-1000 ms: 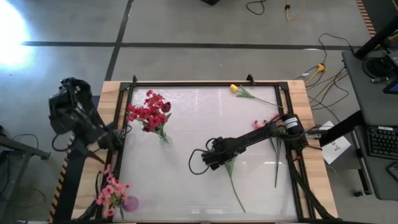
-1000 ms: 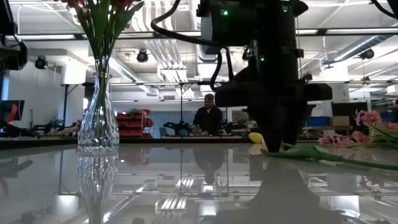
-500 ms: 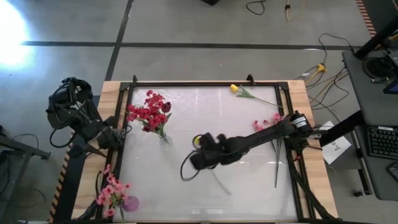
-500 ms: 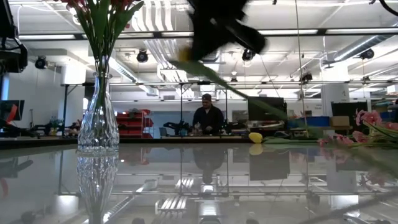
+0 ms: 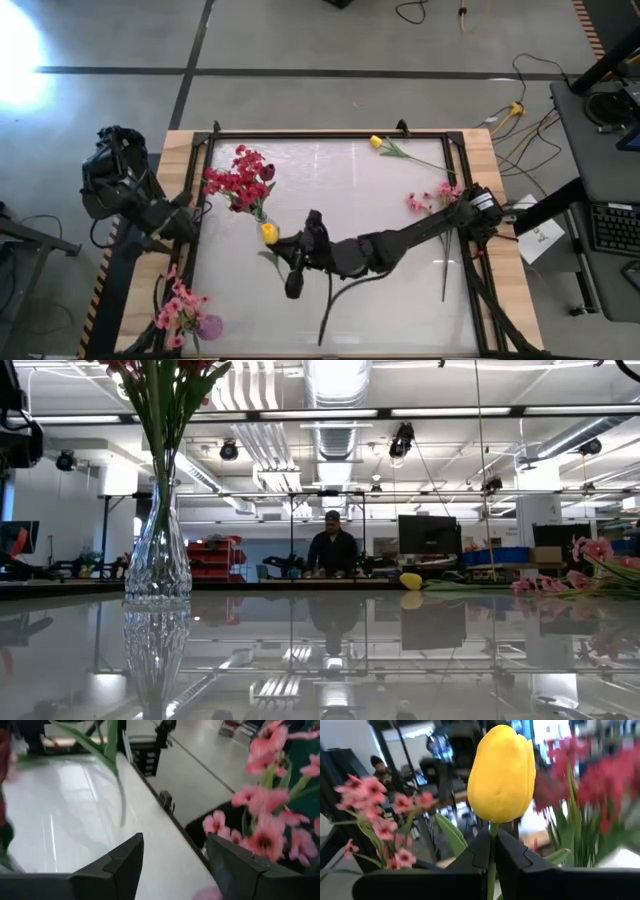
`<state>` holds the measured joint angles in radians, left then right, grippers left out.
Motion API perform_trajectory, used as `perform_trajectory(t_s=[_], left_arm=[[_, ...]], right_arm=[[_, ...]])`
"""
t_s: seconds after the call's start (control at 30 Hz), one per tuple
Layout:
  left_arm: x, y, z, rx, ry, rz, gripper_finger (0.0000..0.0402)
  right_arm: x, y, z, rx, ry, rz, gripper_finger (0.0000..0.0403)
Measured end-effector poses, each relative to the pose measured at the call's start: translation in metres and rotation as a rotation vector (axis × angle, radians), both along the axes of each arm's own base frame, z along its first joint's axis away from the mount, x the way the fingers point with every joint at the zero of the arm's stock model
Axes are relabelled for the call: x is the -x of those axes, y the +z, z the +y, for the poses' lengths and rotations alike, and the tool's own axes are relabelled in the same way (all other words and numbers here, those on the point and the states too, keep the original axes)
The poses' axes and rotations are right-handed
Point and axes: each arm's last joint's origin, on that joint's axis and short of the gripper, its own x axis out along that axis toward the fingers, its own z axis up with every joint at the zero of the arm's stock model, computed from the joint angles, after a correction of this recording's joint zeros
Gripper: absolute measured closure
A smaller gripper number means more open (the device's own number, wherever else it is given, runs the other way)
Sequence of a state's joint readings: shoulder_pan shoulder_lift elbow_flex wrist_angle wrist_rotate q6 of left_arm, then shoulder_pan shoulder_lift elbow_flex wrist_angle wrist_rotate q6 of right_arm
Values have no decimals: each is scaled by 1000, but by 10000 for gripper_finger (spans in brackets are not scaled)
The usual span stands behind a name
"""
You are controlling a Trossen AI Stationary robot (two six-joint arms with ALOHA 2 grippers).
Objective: Sort flowers into vase by color
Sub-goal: Put the bottom yellow flower into the purple vase
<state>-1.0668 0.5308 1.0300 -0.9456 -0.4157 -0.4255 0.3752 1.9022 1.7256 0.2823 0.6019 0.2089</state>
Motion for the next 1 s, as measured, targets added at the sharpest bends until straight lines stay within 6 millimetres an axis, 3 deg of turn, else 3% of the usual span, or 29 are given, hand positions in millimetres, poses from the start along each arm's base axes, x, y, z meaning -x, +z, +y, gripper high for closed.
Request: perform_trajectory(t_s=[0.13,0.4,0.77,1.0], left_arm=[[-9,-1,-13,2,28,-86,174],[-29,-8,-35,-1,187,-150,134],[-60,-19,-47,-5,290,-72,152],[-64,-21,-47,-19,302,-54,183]], right_arm=[[-5,7,-3,131,41,-102,390],[-41,7,-14,275,127,-167,391],[-86,2,-13,330,168,-15,391],[-90,0,-12,317,134,20,390]])
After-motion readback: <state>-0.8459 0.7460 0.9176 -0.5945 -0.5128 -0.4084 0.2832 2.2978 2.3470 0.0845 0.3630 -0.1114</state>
